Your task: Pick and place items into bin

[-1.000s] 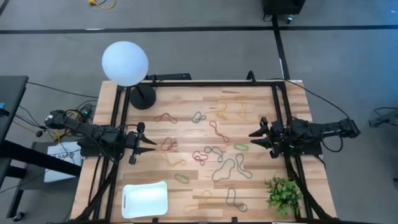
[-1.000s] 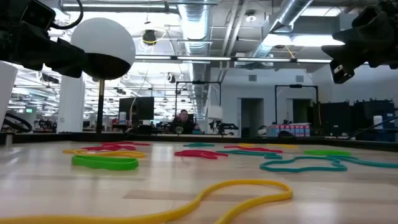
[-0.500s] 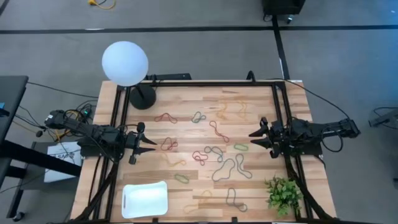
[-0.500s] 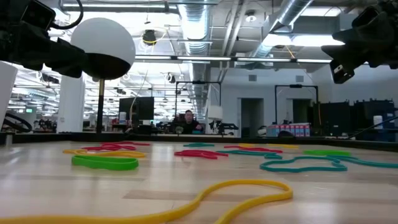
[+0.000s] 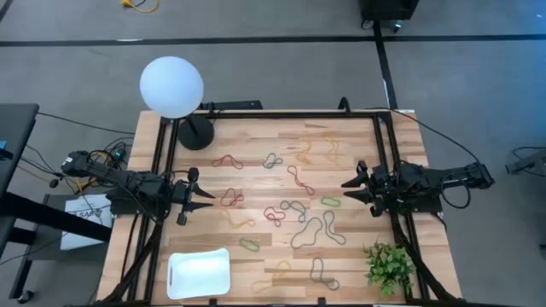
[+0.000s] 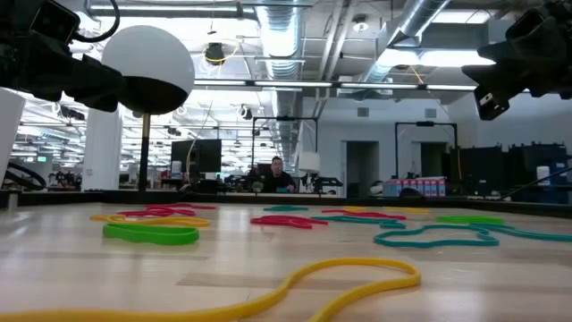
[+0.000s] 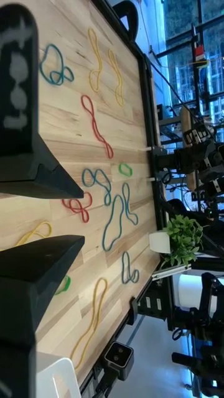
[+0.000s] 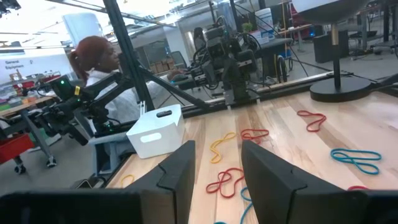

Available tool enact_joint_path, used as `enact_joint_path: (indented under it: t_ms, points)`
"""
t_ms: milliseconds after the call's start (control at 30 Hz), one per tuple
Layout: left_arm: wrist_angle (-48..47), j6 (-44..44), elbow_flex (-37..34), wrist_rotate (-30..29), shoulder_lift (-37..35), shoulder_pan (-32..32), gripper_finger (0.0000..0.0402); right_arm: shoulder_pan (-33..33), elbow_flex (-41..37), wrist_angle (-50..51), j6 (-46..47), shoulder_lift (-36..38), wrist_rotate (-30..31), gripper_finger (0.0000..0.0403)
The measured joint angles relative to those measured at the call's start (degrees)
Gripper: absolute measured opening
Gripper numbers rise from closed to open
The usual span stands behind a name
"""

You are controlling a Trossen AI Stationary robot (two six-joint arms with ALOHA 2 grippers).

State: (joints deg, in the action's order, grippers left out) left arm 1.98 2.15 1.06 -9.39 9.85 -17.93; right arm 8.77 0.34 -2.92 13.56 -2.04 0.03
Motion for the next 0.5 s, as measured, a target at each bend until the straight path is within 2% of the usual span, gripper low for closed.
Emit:
enact_joint_path:
  t_ms: [500]
  points:
    - [0.0, 0.01, 0.0, -0.02, 0.0, 0.0, 0.0096, 0.0, 0.02, 0.0, 0.0, 0.0, -0.02, 0.0125]
